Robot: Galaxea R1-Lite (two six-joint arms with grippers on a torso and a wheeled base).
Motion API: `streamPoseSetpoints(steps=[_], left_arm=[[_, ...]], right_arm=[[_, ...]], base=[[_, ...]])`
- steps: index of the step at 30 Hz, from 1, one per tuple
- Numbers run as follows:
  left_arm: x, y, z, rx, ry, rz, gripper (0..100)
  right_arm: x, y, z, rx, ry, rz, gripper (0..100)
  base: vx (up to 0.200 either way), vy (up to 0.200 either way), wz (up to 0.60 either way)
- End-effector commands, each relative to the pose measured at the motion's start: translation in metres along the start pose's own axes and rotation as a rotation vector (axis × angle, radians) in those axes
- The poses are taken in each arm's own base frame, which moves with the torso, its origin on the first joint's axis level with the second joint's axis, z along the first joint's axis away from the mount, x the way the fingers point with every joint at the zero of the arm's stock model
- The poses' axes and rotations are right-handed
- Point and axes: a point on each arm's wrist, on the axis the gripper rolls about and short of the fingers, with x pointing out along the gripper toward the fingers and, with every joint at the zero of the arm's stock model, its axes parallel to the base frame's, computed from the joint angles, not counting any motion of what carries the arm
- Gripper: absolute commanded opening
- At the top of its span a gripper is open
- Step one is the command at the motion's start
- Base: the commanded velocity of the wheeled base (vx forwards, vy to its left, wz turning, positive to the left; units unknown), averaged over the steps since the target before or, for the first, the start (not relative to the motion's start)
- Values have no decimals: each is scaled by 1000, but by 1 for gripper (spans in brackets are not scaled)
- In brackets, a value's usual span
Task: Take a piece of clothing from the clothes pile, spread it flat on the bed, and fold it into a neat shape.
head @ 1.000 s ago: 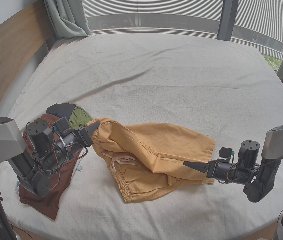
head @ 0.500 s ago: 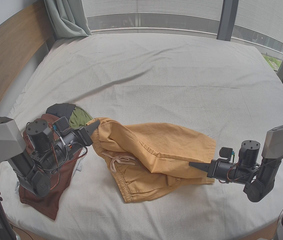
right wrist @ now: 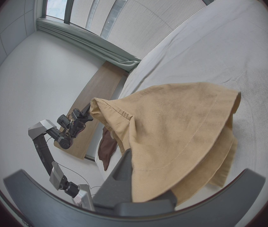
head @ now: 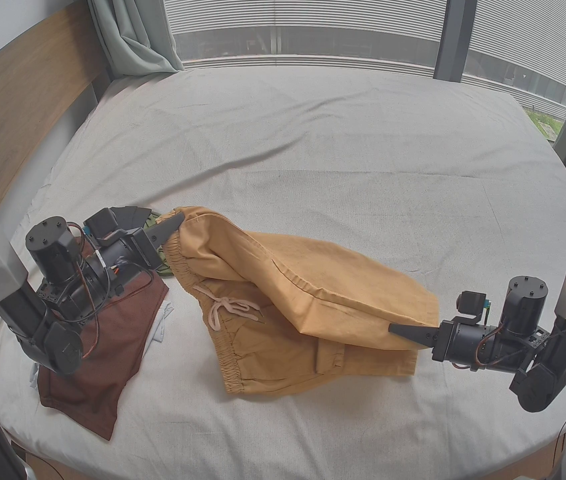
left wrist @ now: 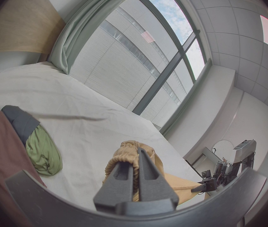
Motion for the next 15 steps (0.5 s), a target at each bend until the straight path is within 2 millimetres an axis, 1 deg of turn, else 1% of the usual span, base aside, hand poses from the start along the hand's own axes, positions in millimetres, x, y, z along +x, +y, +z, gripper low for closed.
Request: streamPoseSetpoints(steps=[1,4,9,15], left_arm=[[-7,0,17,27,-24,-32,0],[-12,4,18,32,5,-70,0],[-13,6,12,50,29,-67,0],[-18,12,18,86,18,-54,0]], right_arm=[[-7,23,-1,-23,-2,47,0],[-8,26,-4,-20,11,53,0],[-8,26,-3,-23,6,55,0],[-11,34,0,-13,-6,76,0]], base=[[0,0,0],[0,0,0],[0,0,0],[0,0,0]])
